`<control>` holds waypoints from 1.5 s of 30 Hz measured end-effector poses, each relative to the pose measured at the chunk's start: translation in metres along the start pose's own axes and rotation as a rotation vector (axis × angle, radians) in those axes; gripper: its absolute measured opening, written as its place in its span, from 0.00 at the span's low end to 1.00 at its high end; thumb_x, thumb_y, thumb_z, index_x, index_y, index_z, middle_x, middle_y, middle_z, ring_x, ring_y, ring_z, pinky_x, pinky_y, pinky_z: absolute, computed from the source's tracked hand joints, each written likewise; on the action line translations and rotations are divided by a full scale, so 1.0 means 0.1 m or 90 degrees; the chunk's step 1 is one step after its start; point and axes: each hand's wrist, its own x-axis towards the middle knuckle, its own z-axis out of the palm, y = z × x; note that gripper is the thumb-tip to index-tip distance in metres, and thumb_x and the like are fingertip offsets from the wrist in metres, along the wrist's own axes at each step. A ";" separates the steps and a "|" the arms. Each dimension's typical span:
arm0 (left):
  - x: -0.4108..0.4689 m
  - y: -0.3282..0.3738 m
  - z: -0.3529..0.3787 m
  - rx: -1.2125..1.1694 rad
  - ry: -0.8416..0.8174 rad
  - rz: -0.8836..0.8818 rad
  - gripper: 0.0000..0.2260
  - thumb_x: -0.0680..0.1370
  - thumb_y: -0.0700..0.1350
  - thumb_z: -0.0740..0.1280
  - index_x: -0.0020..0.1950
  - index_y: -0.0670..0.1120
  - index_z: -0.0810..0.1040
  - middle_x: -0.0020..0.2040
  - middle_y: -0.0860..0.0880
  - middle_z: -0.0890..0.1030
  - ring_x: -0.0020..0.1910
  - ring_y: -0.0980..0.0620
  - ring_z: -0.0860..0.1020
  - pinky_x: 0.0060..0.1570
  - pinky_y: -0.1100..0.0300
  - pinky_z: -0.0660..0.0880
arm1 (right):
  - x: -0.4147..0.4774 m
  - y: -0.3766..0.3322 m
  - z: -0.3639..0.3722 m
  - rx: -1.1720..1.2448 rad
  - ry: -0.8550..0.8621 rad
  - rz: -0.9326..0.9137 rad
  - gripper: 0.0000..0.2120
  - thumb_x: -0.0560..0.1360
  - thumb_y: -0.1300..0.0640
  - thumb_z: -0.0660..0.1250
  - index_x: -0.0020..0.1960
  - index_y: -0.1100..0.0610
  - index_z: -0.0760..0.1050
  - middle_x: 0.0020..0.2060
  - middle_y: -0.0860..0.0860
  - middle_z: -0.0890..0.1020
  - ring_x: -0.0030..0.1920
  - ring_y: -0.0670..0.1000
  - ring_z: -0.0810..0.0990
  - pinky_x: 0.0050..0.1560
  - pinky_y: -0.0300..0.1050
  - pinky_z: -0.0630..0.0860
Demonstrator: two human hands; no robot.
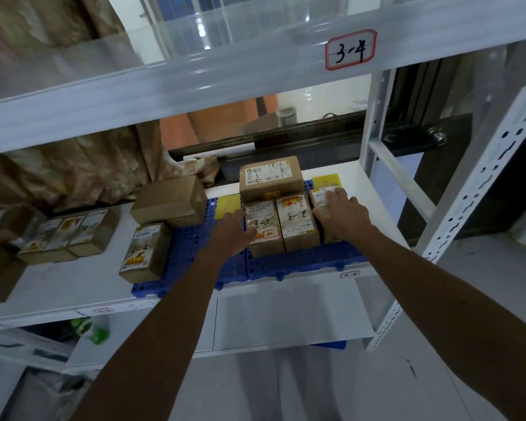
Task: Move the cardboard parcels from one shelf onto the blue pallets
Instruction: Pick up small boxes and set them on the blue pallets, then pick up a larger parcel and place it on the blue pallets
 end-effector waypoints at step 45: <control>-3.02 -2.49 -1.91 0.070 0.170 -0.367 0.45 0.71 0.77 0.60 0.81 0.53 0.57 0.80 0.42 0.61 0.76 0.39 0.64 0.73 0.43 0.64 | -1.29 -3.83 0.02 -0.160 -0.012 -0.473 0.31 0.81 0.39 0.55 0.74 0.61 0.62 0.67 0.61 0.72 0.61 0.62 0.75 0.57 0.54 0.73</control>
